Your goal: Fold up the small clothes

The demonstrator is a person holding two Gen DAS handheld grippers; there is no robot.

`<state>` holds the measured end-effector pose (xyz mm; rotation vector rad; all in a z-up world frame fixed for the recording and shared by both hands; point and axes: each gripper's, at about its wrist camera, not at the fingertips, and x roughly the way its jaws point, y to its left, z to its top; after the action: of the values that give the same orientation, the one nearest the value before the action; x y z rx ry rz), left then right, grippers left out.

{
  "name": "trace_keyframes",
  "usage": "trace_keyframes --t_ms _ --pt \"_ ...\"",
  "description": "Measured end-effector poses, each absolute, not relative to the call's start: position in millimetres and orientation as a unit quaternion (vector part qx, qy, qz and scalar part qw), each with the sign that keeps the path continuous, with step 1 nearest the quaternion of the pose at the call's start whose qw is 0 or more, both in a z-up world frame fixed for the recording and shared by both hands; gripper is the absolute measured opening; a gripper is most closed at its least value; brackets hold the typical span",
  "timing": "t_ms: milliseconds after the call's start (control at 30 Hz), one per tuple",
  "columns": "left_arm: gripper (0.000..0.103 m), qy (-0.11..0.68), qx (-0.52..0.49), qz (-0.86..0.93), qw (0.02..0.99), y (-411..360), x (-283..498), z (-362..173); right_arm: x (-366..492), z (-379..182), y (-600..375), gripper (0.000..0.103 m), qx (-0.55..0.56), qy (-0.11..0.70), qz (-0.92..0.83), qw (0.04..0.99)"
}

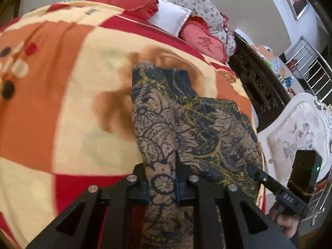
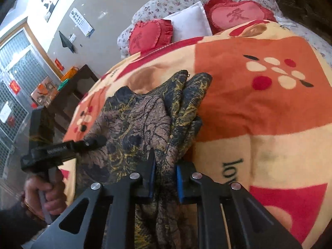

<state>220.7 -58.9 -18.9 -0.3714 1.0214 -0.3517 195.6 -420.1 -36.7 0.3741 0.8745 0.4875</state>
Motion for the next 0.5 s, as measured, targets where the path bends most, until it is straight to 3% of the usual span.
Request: trace_keyframes --t_ms 167,400,500 --pt "0.016 0.497 -0.171 -0.125 0.841 1.9 232.0 -16.0 209.9 -37.5 -354.1 0.017 0.181 0.452 0.257 0.835" --pt "0.017 0.489 -0.18 -0.101 0.848 60.5 235.6 -21.5 224.7 -35.9 -283.0 0.016 0.137 0.438 0.276 0.845" --pt "0.025 0.495 -0.168 -0.114 0.845 58.8 240.8 -34.3 228.0 -44.7 -285.3 0.016 0.134 0.445 0.255 0.848"
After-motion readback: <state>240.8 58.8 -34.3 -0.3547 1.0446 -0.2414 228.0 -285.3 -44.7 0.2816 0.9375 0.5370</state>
